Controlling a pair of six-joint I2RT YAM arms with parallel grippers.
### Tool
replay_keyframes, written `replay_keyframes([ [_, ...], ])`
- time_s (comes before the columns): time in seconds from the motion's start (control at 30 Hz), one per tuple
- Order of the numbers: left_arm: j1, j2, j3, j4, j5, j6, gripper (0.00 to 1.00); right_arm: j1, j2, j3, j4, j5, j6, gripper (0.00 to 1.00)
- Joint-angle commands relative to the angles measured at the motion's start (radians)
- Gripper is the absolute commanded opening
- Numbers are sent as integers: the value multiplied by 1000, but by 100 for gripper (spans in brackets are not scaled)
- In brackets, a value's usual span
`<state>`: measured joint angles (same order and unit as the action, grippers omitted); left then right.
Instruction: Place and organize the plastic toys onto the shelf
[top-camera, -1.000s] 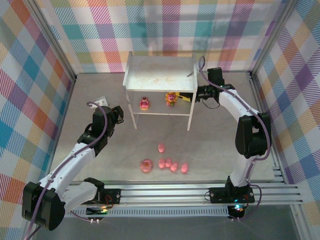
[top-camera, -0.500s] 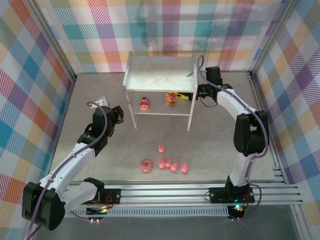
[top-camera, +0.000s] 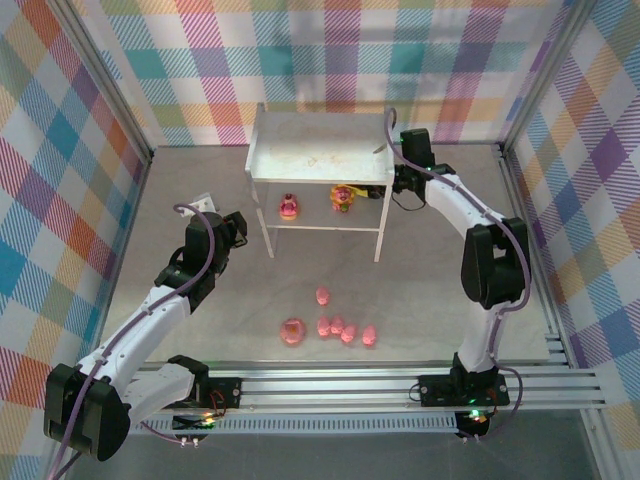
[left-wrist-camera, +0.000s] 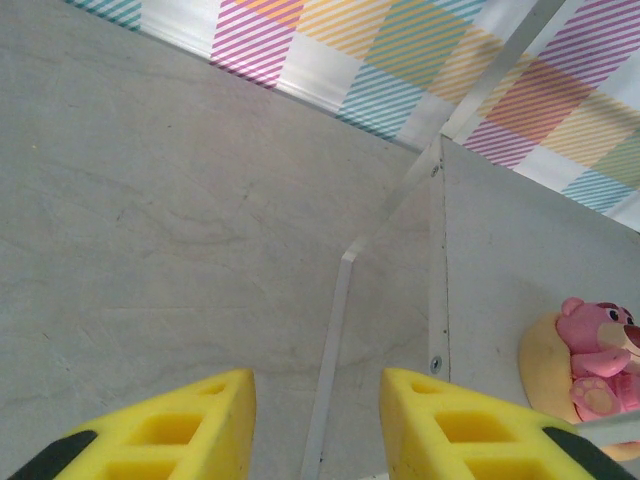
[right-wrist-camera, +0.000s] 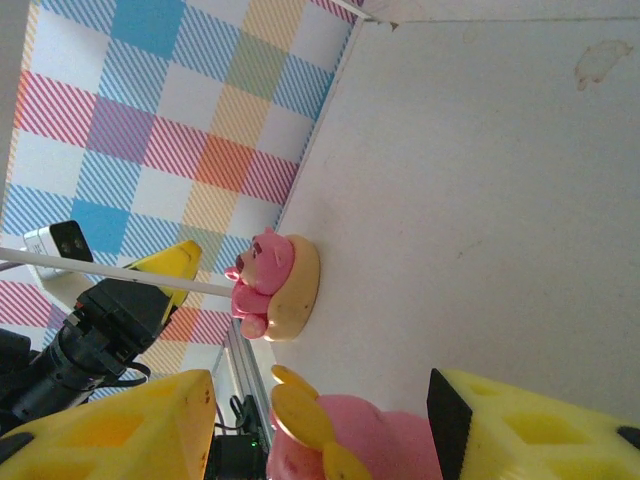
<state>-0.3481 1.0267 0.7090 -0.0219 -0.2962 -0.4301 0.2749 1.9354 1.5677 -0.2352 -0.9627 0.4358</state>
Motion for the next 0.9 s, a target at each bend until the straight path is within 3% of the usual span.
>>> replay_keyframes([
  [0.0,14,-2,9,31,2,9,38,12,25,37,-25,-24,-25,60],
  [0.87,14,-7,0,31,-6,11,38,41,27,95,-188,-94,-160,59],
])
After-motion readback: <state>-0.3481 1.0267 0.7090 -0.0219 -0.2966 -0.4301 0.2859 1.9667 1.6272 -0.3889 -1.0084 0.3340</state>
